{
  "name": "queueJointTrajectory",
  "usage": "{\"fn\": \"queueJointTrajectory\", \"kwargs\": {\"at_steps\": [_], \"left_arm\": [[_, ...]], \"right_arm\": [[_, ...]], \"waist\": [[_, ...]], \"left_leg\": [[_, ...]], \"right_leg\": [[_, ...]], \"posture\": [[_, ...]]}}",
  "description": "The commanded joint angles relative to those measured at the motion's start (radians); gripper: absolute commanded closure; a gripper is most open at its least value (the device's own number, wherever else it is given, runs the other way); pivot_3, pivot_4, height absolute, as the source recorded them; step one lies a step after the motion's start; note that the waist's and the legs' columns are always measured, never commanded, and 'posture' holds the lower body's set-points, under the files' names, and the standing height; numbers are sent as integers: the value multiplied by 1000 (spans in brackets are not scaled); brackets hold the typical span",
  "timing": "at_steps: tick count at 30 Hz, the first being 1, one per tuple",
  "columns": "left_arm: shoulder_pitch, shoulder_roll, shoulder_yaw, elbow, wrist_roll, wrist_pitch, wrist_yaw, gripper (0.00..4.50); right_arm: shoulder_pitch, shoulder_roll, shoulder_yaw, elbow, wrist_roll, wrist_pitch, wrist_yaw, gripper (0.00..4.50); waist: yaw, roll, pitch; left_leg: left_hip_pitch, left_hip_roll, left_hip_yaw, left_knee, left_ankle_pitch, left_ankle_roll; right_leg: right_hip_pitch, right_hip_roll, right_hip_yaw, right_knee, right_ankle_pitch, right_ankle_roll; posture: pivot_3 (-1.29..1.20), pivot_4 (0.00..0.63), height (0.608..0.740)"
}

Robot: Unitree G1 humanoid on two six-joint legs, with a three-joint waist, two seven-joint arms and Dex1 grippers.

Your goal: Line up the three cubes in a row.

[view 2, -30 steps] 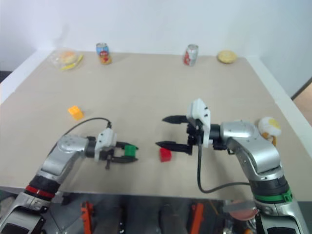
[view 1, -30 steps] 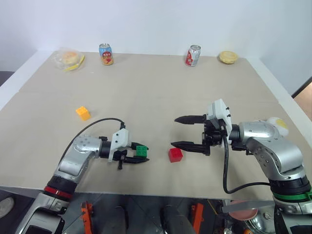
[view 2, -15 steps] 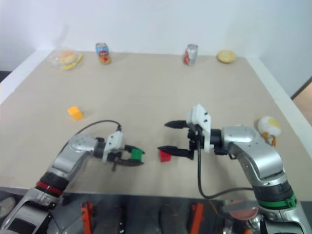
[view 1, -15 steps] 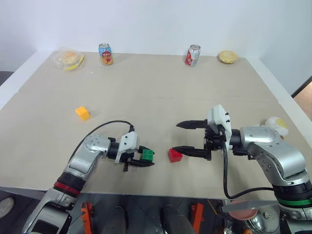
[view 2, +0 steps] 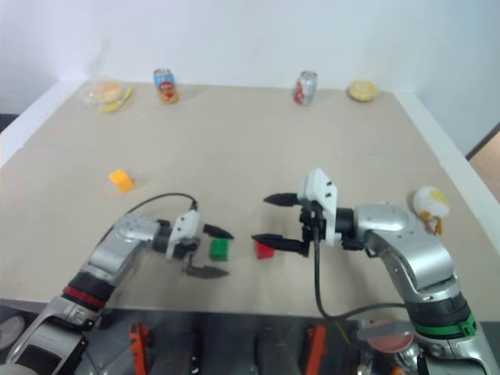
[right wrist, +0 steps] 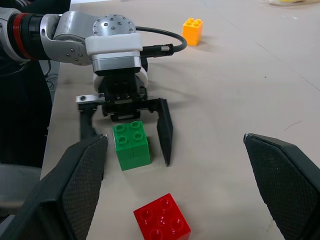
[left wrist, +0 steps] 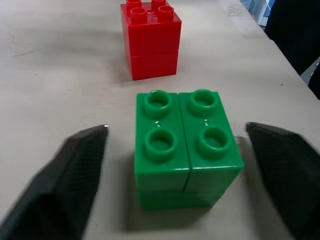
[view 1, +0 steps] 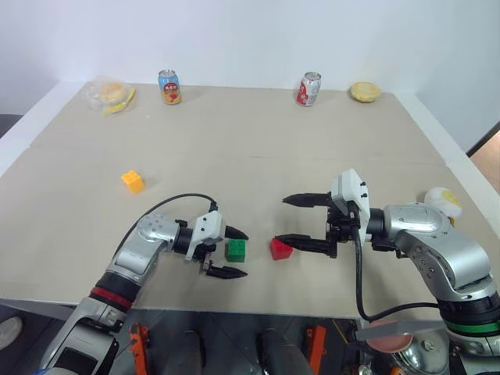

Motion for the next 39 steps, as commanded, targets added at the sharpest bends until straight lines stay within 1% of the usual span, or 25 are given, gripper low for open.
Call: {"fn": "queueJointTrajectory", "kwargs": {"at_steps": [1,4,6,8,10,14,16,19,22,28,32,34,39], "left_arm": [[-15,8,36,-81,-35,5,5,28],[-13,16,91,-160,-89,70,50,28],[-12,21,151,-224,-146,155,107,28],[-11,17,239,-278,-204,244,212,28],[-20,-5,334,-298,-234,299,353,28],[3,-23,470,-282,-165,303,640,28],[25,-22,510,-268,-141,299,724,28],[50,2,535,-242,-152,279,716,28],[53,68,554,-140,-151,232,646,28],[-36,193,558,191,-117,93,527,28],[-102,225,548,370,-92,14,484,28],[-153,238,541,488,-70,-25,464,28],[-273,235,495,749,9,-112,442,28]], "right_arm": [[-17,-5,-39,-28,22,-6,0,0],[-19,-1,-47,-31,39,-1,-2,0],[-24,7,-63,-34,68,8,-6,0],[-51,37,-89,-28,105,18,-38,0],[-91,74,-93,-15,111,21,-77,0],[-172,179,-44,24,73,9,-162,0],[-200,223,-16,45,61,2,-171,0],[-237,268,23,88,43,-12,-155,0],[-267,295,68,141,9,-38,-120,0],[-283,305,89,186,-28,-71,-86,0],[-272,307,81,174,-34,-67,-92,0],[-257,305,73,155,-32,-58,-105,0],[-236,303,60,125,-27,-46,-132,0]], "waist": [[0,0,0],[0,0,0],[0,0,0],[-1,0,0],[-2,0,0],[-4,0,0],[-3,0,0],[-1,0,0],[-1,0,0],[0,0,0],[1,0,0],[0,0,0],[1,0,0]], "left_leg": [[0,0,0,0,0,0],[0,0,0,0,0,0],[-1,0,0,0,0,0],[-1,1,0,0,0,0],[0,1,0,0,0,0],[1,2,-1,2,0,0],[1,2,-1,2,0,0],[1,2,-1,2,0,0],[0,2,-1,2,0,0],[-1,2,-1,2,0,0],[-1,2,0,1,0,0],[-2,2,0,1,0,0],[-2,2,-1,1,0,-1]], "right_leg": [[0,0,0,0,0,0],[0,0,0,0,0,0],[0,0,0,0,0,0],[0,0,0,0,0,0],[0,1,0,0,1,1],[1,2,0,0,2,1],[2,2,0,0,2,1],[2,2,0,0,2,1],[1,2,-1,0,2,1],[0,1,-2,0,2,0],[-1,1,-2,0,2,-1],[-1,1,-2,0,2,-1],[-2,1,-4,0,2,-1]], "posture": [[0,150,733],[0,150,733],[0,150,733],[0,150,733],[0,150,733],[0,150,733],[0,150,733],[0,150,733],[0,150,733],[0,150,733],[0,150,733],[0,150,733],[0,150,733]]}}
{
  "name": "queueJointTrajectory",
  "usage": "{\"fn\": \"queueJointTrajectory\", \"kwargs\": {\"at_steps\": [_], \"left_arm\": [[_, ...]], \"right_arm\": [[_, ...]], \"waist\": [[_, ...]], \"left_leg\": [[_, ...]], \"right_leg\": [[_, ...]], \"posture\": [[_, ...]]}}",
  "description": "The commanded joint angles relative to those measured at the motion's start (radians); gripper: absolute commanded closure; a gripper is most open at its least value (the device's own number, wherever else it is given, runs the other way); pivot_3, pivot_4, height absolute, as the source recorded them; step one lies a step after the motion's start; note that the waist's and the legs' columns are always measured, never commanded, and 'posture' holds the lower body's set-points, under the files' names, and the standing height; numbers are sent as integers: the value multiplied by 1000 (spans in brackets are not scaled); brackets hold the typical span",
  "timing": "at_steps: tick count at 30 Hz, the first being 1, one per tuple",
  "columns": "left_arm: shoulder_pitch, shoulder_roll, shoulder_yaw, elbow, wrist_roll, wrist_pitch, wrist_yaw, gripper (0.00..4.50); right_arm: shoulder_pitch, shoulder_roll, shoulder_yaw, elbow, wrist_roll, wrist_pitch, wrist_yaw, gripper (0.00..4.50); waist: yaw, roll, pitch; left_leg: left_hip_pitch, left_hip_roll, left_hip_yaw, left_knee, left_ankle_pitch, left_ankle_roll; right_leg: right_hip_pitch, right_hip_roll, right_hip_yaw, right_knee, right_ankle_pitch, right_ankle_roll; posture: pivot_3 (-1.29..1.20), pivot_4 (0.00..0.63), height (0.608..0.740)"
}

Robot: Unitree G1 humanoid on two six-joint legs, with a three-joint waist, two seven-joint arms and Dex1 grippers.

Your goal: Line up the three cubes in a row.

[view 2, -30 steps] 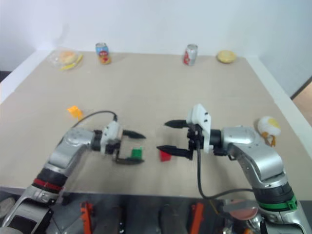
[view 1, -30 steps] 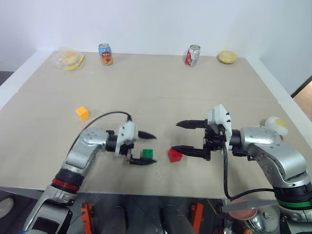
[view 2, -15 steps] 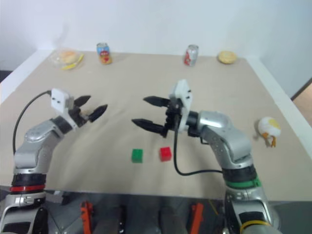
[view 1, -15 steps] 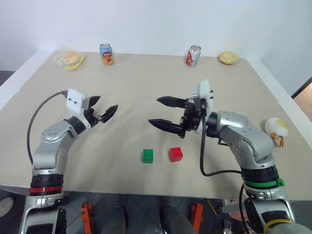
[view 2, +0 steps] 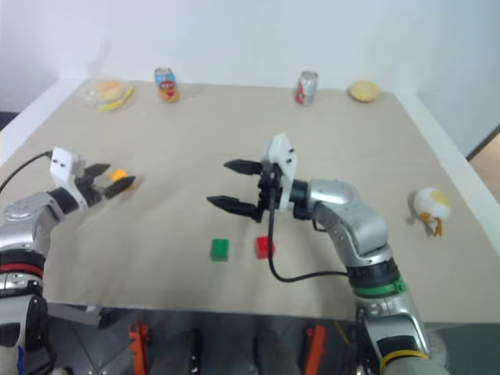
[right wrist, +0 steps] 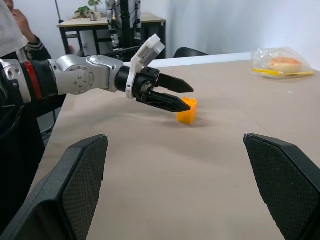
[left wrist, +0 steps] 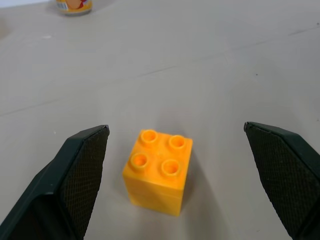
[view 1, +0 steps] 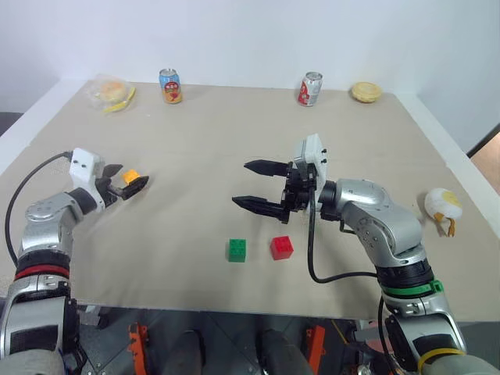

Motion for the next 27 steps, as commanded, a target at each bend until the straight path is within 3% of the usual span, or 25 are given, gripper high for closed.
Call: {"fn": "queueJointTrajectory", "kwargs": {"at_steps": [1,9,16,18,23,27], "left_arm": [[-68,16,-18,116,48,-66,-4,28],[-119,2,-41,242,103,-125,-21,28],[-100,-1,-31,237,98,-135,-42,2654],[-93,0,-28,231,95,-136,-44,3184],[-68,-4,-18,202,83,-140,-52,3181],[24,-37,-26,-7,11,-96,-185,3181]], "right_arm": [[2,-3,-29,-62,11,0,-17,0],[13,-14,-45,-92,16,13,-45,0],[15,-18,-48,-96,20,15,-52,0],[11,-18,-47,-90,19,13,-51,0],[3,-17,-46,-81,17,7,-45,0],[23,-64,-64,-107,39,17,3,0]], "waist": [[-1,0,0],[-1,0,0],[-1,0,0],[-1,0,0],[-1,0,0],[-1,0,0]], "left_leg": [[0,0,0,0,0,0],[-2,0,0,0,0,0],[-2,0,0,0,0,0],[-2,0,0,0,0,0],[-2,0,0,0,0,0],[-2,0,0,-1,0,0]], "right_leg": [[0,0,0,0,0,0],[-1,0,0,0,1,1],[-1,0,0,0,1,1],[-1,0,0,0,1,1],[-1,0,0,0,1,1],[-1,-1,0,0,0,1]], "posture": [[0,150,733],[0,150,733],[0,150,733],[0,150,733],[0,150,733],[0,150,733]]}}
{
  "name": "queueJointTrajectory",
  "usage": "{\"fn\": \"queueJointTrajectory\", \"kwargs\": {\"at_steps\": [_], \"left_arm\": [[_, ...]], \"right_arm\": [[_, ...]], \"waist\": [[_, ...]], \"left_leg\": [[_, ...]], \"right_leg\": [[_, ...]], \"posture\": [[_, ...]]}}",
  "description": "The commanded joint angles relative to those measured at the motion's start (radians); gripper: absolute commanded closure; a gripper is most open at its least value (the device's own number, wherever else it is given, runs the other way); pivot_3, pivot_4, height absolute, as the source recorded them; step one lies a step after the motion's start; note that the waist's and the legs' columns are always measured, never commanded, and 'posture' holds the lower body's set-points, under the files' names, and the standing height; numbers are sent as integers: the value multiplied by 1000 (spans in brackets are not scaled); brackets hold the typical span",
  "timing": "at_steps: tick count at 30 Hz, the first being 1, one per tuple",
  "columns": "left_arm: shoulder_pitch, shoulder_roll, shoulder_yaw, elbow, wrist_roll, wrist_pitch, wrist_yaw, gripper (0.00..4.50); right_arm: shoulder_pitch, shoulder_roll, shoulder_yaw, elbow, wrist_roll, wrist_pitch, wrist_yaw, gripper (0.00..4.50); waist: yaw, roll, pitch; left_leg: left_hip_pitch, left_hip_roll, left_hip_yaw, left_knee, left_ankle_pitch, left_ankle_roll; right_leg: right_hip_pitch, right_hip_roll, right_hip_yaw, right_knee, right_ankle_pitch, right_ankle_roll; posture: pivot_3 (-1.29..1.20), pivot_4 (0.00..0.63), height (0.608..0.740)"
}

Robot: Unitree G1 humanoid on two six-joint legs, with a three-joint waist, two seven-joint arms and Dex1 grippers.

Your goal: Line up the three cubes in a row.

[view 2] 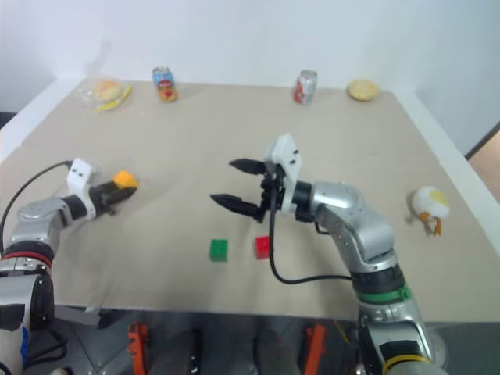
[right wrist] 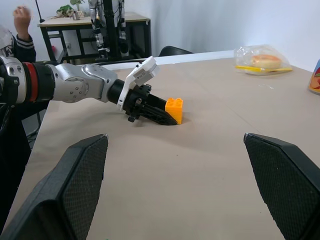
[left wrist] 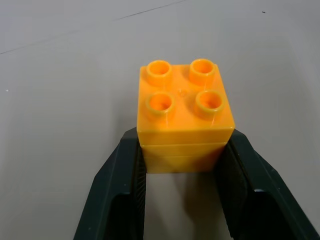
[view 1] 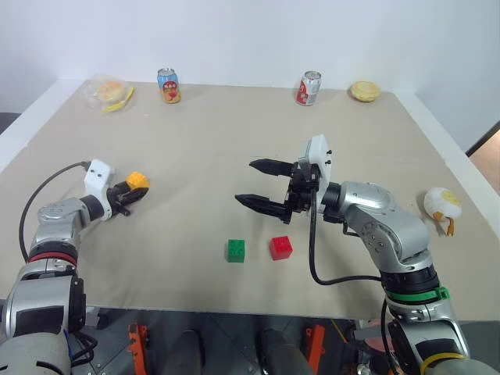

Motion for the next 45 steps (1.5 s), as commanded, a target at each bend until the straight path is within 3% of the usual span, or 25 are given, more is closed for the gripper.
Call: {"fn": "queueJointTrajectory", "kwargs": {"at_steps": [1,7,12,40,42,45], "left_arm": [[81,-23,0,-236,-89,53,-141,3181],[325,-22,-144,-752,-171,223,-345,3181],[391,-5,-237,-865,-134,185,-412,3181],[344,36,-314,-713,-75,33,-521,3181],[347,32,-316,-715,-72,21,-518,2128],[348,27,-317,-732,-78,20,-518,1009]], "right_arm": [[7,-60,-54,-62,40,1,57,0],[94,-258,-80,-167,153,51,278,0],[121,-333,-47,-177,118,18,355,0],[165,-320,-51,-195,102,5,301,0],[163,-318,-49,-193,100,4,301,0],[159,-315,-48,-189,100,5,300,0]], "waist": [[0,0,0],[1,0,0],[-2,0,0],[-2,0,0],[-1,0,0],[0,0,0]], "left_leg": [[0,0,0,0,0,0],[-2,0,0,0,-1,-1],[1,1,1,1,-1,-1],[3,3,4,1,-1,0],[3,4,4,1,-1,0],[3,3,5,1,-1,0]], "right_leg": [[0,0,0,0,0,0],[0,-2,0,0,-3,-1],[0,-1,0,0,-2,-3],[0,0,1,0,0,-4],[0,0,1,0,0,-4],[0,0,1,0,0,-4]], "posture": [[0,150,733],[0,150,733],[0,150,733],[0,150,733],[0,150,733],[0,150,733]]}}
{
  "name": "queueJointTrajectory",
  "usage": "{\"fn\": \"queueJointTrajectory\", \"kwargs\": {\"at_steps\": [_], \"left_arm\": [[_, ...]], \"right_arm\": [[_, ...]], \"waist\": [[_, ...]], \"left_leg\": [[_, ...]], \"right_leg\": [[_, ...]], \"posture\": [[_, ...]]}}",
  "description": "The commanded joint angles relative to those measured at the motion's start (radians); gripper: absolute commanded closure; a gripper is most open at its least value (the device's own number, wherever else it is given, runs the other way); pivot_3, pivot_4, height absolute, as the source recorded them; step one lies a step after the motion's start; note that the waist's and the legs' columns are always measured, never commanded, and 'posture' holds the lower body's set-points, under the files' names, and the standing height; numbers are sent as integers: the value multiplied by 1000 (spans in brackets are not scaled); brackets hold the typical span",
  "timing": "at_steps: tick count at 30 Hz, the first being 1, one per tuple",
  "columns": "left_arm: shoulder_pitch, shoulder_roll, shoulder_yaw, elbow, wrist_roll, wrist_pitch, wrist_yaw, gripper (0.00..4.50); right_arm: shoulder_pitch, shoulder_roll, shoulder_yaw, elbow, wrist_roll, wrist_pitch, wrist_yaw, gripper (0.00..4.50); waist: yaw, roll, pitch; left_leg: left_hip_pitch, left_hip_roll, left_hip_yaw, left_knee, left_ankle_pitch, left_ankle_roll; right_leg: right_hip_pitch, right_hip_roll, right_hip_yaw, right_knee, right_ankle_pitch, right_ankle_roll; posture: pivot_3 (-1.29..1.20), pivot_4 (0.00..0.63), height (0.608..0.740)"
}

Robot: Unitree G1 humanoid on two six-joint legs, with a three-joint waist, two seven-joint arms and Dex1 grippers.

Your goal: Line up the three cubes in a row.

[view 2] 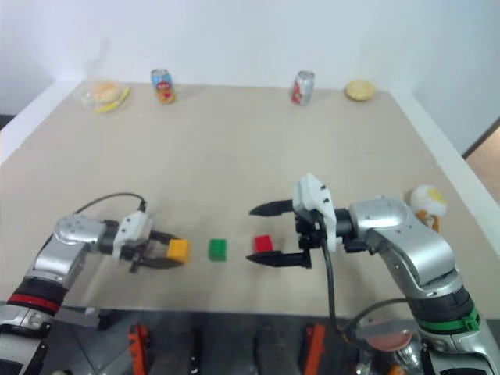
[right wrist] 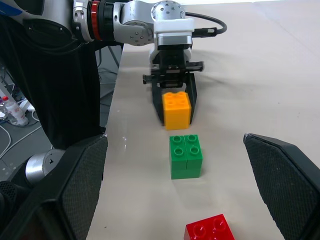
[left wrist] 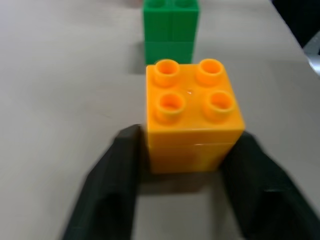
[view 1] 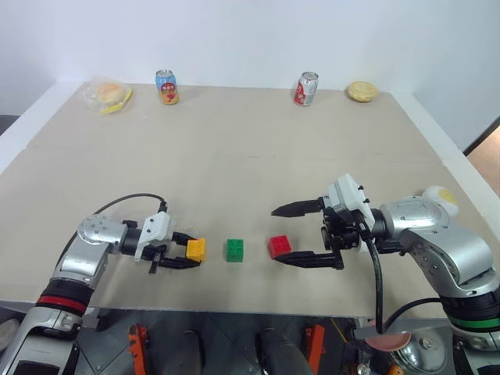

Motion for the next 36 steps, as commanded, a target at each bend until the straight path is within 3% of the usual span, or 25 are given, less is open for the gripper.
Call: {"fn": "queueJointTrajectory", "kwargs": {"at_steps": [1,3,10,15,18,21,24,27,33,36], "left_arm": [[12,17,-2,-4,17,6,10,750],[14,19,0,-26,8,11,8,106],[-4,40,34,-116,-37,69,23,47],[-53,37,153,-315,-281,413,141,47],[-86,8,248,-417,-449,641,312,47],[-106,-38,317,-454,-511,735,477,47],[-108,-187,408,-424,-338,601,885,47],[-51,-281,430,-424,-113,428,1169,47],[68,-408,417,-383,61,287,1415,47],[100,-448,397,-359,88,227,1431,47]], "right_arm": [[-8,5,-19,-26,7,-14,-4,0],[-10,7,-20,-23,7,-13,-2,0],[-17,7,-27,-15,12,-11,2,0],[-2,33,-140,-30,169,66,-46,0],[8,67,-217,-27,261,113,-123,0],[14,95,-250,-17,278,126,-198,0],[39,258,-314,61,193,72,-498,0],[109,390,-342,92,7,-61,-733,0],[218,581,-311,163,-296,-314,-1032,0],[235,636,-277,216,-392,-386,-1102,0]], "waist": [[1,0,0],[1,0,0],[0,0,0],[1,0,0],[1,0,0],[1,0,0],[0,-1,0],[1,-1,0],[2,-1,0],[1,-1,0]], "left_leg": [[0,0,0,0,0,0],[0,0,0,1,0,0],[0,0,3,2,1,1],[-2,2,3,1,0,1],[-5,2,1,1,-1,1],[-4,1,0,1,-3,1],[-3,2,-1,1,-3,1],[-1,2,-3,2,-2,0],[-1,-1,1,2,-1,0],[-1,-1,2,2,-1,-1]], "right_leg": [[0,0,0,0,0,0],[1,0,0,0,1,0],[0,-3,0,0,1,-1],[-1,-2,-1,0,1,0],[-1,0,-2,0,-2,3],[0,1,-2,0,-2,7],[2,2,-2,0,-2,7],[3,3,-2,0,2,8],[2,1,3,0,3,10],[2,1,3,-1,2,6]], "posture": [[0,150,733],[0,150,733],[0,150,733],[0,150,733],[0,150,733],[0,150,733],[0,150,733],[0,150,733],[0,150,733],[0,150,733]]}}
